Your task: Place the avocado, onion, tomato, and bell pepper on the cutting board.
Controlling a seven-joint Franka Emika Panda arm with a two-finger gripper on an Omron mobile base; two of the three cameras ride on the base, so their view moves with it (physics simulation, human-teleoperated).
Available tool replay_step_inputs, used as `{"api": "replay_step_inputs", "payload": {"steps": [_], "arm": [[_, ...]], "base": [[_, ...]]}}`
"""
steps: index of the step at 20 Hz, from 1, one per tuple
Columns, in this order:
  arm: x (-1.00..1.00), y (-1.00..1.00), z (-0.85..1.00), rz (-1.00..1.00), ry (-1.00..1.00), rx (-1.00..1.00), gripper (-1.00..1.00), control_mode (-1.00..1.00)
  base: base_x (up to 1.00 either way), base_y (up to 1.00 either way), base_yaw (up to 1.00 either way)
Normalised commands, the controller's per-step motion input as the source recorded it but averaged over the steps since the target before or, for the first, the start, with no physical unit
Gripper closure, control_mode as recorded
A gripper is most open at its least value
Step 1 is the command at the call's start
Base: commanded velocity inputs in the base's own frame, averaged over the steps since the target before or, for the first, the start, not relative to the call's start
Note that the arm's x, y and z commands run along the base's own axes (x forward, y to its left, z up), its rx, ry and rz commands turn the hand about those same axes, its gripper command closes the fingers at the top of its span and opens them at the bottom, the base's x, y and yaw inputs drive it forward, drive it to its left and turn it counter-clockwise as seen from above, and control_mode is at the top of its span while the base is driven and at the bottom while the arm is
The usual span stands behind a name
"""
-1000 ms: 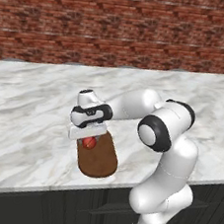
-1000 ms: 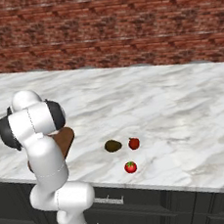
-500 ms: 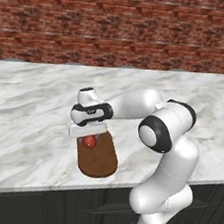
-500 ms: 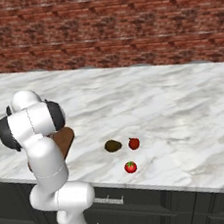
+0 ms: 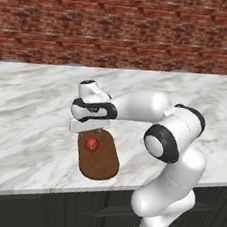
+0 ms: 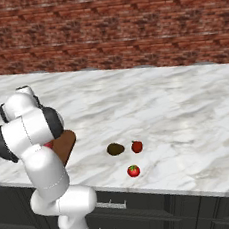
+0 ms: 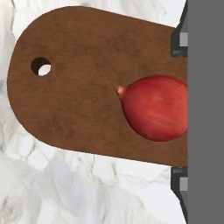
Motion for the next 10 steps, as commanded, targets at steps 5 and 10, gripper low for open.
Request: {"api": "replay_step_inputs", "payload": {"steps": [5, 10], "arm": [[-0.4, -0.01, 0.63, 0.0, -0.15, 0.0, -1.0, -1.0], [-0.44, -0.11, 0.58, -0.04, -0.1, 0.0, -1.0, -1.0]], "base": [[0.0, 0.0, 0.0], [0.0, 0.0, 0.0]]}}
